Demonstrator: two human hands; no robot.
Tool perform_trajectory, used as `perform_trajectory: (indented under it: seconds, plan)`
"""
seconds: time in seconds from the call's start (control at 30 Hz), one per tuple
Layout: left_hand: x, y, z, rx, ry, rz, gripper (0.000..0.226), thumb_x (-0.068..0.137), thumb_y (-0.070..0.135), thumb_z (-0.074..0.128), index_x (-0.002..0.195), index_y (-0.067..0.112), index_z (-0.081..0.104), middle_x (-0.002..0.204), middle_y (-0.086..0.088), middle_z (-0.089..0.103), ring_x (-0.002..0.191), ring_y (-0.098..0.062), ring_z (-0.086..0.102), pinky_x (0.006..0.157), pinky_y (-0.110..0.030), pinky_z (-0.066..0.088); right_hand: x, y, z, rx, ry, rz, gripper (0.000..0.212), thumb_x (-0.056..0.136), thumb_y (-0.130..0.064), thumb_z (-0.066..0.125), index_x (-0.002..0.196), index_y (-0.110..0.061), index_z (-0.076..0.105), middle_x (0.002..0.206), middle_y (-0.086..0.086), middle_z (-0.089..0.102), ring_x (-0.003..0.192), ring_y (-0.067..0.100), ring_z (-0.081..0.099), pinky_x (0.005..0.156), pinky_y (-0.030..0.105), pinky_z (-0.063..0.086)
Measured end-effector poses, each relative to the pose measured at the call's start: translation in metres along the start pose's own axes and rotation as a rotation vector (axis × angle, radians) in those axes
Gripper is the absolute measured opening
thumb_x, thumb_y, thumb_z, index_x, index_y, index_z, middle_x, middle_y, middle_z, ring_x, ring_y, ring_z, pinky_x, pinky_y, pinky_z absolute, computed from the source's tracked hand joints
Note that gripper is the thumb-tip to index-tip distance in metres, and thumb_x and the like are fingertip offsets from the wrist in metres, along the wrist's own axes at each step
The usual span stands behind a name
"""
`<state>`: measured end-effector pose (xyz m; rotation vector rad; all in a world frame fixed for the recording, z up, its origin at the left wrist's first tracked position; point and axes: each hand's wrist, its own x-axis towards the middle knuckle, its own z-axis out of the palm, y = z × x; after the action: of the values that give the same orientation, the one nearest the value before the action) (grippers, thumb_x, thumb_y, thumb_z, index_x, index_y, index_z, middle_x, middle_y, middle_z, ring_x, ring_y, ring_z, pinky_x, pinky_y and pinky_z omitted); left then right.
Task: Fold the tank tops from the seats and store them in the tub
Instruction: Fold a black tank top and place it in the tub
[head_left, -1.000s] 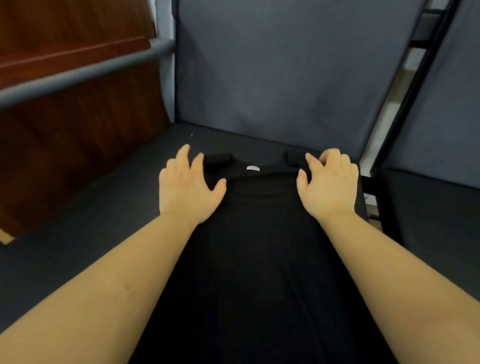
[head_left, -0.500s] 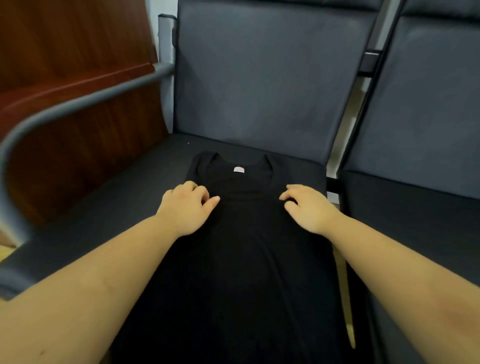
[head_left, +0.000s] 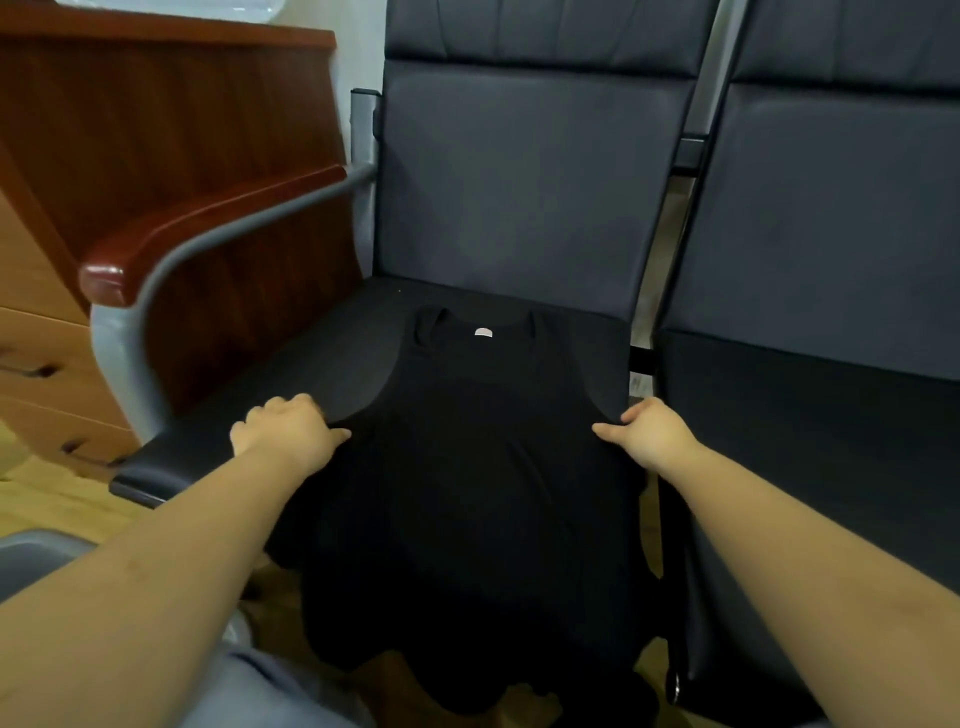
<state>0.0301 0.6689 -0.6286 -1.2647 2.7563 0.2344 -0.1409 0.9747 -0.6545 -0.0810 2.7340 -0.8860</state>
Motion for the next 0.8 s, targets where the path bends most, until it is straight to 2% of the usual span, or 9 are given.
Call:
perform_trajectory:
  seconds: [0.1, 0.23, 0.4, 0.53, 0.7, 0.8]
  plan:
    - [0.008, -0.012, -0.003, -0.059, -0.048, -0.105, 0.065, 0.080, 0.067, 0.061, 0.124, 0.018, 0.057, 0.126, -0.011, 0.056, 0.120, -0.035, 0.049, 0.099, -0.042, 0.036, 0.007, 0.000, 0.004, -0.030, -0.045, 0.062, 0.063, 0.082, -0.051, 0.068, 0.115, 0.002, 0.059, 0.109, 0.012, 0.064, 0.096, 0.028, 0.061, 0.076, 0.033, 0.049]
    - [0.017, -0.013, -0.002, -0.101, -0.111, -0.086, 0.057, 0.080, 0.066, 0.062, 0.106, 0.016, 0.064, 0.117, -0.009, 0.061, 0.113, -0.033, 0.054, 0.098, -0.041, 0.036, 0.002, -0.006, 0.004, -0.171, -0.032, 0.072, 0.061, 0.085, -0.057, 0.061, 0.104, 0.001, 0.061, 0.079, 0.005, 0.057, 0.072, 0.021, 0.054, 0.052, 0.027, 0.036]
    - [0.016, -0.010, -0.001, -0.147, -0.040, 0.038, 0.041, 0.089, 0.048, 0.062, 0.112, 0.013, 0.061, 0.112, -0.010, 0.062, 0.106, -0.030, 0.057, 0.089, -0.040, 0.048, -0.012, -0.008, -0.001, -0.234, 0.026, 0.146, 0.064, 0.081, -0.067, 0.057, 0.090, -0.004, 0.060, 0.078, 0.006, 0.059, 0.068, 0.022, 0.056, 0.061, 0.031, 0.043]
    - [0.017, -0.022, -0.004, -0.182, -0.019, 0.040, 0.035, 0.094, 0.036, 0.059, 0.113, 0.006, 0.063, 0.112, -0.016, 0.062, 0.104, -0.033, 0.058, 0.082, -0.039, 0.046, -0.018, -0.007, -0.007, -0.275, 0.043, 0.106, 0.062, 0.082, -0.069, 0.053, 0.079, -0.007, 0.056, 0.078, 0.005, 0.058, 0.071, 0.022, 0.055, 0.063, 0.032, 0.042]
    - [0.015, -0.037, -0.006, -0.234, -0.038, 0.002, 0.028, 0.099, 0.007, 0.042, 0.120, 0.000, 0.060, 0.122, -0.020, 0.060, 0.111, -0.035, 0.056, 0.087, -0.036, 0.045, -0.014, -0.003, -0.023, -0.023, 0.088, 0.109, 0.069, 0.079, -0.069, 0.058, 0.089, -0.001, 0.059, 0.085, 0.009, 0.059, 0.077, 0.025, 0.057, 0.058, 0.031, 0.039]
    - [0.014, -0.032, -0.005, -0.319, -0.048, 0.019, 0.029, 0.097, 0.003, 0.040, 0.117, -0.002, 0.060, 0.120, -0.020, 0.060, 0.109, -0.034, 0.056, 0.082, -0.033, 0.042, -0.012, -0.006, -0.020, 0.261, 0.100, 0.112, 0.055, 0.085, -0.056, 0.061, 0.094, -0.002, 0.067, 0.092, 0.009, 0.064, 0.087, 0.026, 0.060, 0.076, 0.034, 0.047]
